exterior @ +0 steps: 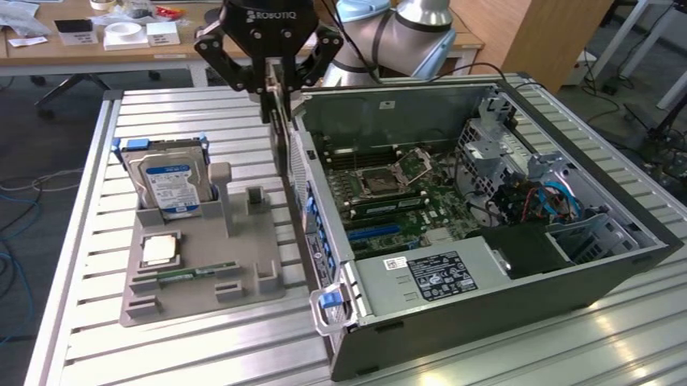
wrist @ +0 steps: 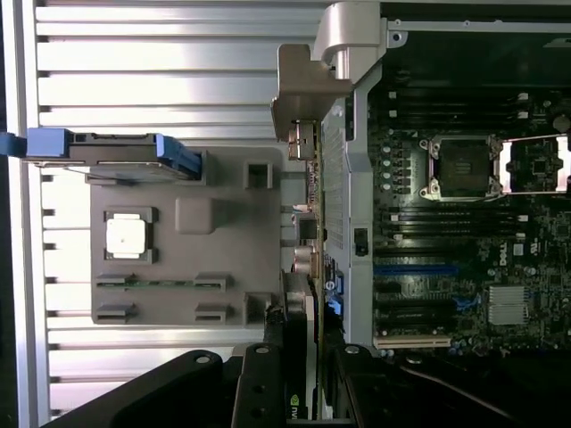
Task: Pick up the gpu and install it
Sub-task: 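Pick up the gpu and move the gpu toward the slot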
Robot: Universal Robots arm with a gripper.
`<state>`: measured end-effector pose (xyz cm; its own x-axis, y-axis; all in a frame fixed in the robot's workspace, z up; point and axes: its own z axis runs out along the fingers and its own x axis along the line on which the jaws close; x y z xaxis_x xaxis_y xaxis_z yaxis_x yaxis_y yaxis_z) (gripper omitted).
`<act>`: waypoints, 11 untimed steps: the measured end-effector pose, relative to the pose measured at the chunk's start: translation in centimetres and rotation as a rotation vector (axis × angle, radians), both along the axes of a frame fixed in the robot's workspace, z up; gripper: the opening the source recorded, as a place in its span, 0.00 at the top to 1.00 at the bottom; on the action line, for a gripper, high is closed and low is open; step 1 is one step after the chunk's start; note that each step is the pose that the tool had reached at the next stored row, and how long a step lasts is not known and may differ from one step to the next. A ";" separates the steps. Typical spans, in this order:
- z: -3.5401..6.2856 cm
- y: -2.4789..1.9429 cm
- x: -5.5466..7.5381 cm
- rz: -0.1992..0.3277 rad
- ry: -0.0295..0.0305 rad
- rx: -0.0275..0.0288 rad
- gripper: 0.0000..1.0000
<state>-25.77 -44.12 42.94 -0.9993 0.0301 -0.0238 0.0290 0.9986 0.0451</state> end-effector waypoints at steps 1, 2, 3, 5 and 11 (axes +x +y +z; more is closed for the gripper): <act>0.00 0.00 0.3 0.000 0.0000 -0.0001 0.73; 0.00 0.00 0.6 0.000 0.0000 0.0000 0.73; 0.01 0.00 0.9 0.000 0.0001 -0.0001 0.73; 0.00 0.00 1.4 0.000 0.0000 0.0001 0.73; 0.00 0.00 2.9 0.000 0.0001 0.0003 0.73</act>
<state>-22.87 -44.12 42.95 -0.9993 0.0300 -0.0237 0.0289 0.9985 0.0455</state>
